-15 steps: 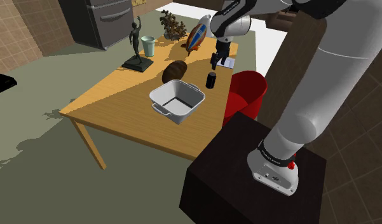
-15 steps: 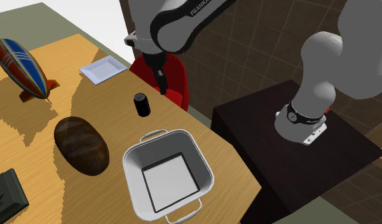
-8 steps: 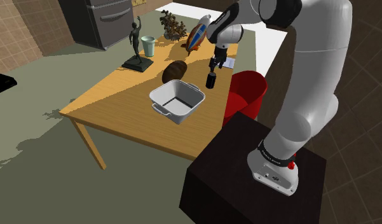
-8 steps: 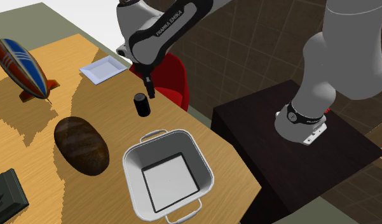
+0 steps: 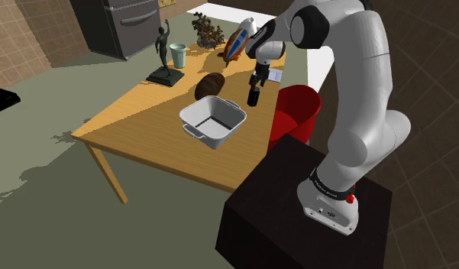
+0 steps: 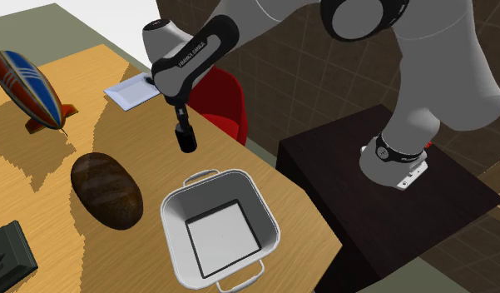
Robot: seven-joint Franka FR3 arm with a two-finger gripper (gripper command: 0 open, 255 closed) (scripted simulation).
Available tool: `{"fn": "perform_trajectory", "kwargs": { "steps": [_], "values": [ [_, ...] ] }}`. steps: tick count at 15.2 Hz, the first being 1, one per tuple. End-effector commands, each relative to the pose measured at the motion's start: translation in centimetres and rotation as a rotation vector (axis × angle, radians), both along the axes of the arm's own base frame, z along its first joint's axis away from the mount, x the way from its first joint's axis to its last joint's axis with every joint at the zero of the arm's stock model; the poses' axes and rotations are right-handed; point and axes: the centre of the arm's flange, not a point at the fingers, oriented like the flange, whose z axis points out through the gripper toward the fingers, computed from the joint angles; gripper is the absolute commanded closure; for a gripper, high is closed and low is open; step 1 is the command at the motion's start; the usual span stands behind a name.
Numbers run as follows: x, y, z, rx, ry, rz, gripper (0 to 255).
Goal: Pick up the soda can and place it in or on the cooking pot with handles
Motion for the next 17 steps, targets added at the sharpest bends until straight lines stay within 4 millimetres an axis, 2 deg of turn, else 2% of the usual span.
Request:
{"fn": "perform_trajectory", "kwargs": {
  "steps": [1,6,13,14,17],
  "values": [
    [0.2,-0.2,-1.2,0.001,-0.001,0.000,0],
    [0.2,-0.2,-3.6,0.001,-0.001,0.000,0],
    [0.2,-0.2,-3.6,0.001,-0.001,0.000,0],
    [0.2,-0.2,-3.6,0.001,-0.001,0.000,255],
    [0.2,-0.2,-3.6,0.001,-0.001,0.000,255]
  ]
}}
